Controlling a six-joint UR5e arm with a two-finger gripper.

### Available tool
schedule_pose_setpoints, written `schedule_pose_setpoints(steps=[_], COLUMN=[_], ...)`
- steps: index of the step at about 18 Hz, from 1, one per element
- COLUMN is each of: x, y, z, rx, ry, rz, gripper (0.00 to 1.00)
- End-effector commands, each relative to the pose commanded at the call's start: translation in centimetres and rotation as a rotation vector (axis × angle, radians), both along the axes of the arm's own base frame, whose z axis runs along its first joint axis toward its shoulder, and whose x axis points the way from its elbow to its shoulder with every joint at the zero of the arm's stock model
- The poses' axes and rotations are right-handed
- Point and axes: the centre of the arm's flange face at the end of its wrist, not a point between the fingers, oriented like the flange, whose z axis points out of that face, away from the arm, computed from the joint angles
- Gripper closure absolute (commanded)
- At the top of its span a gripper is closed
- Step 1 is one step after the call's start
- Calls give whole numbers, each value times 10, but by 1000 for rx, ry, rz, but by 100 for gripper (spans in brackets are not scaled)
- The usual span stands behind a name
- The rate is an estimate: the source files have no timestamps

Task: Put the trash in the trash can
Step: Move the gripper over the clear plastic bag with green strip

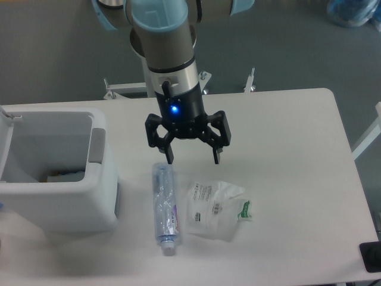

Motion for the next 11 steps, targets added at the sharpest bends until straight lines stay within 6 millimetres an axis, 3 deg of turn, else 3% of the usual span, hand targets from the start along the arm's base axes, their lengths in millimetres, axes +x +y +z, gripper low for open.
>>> schedule_pose_setpoints(steps=[11], x=[-16], y=[12], z=[-17], rx=[72], ry=[46], rz=[25], gripper=[0])
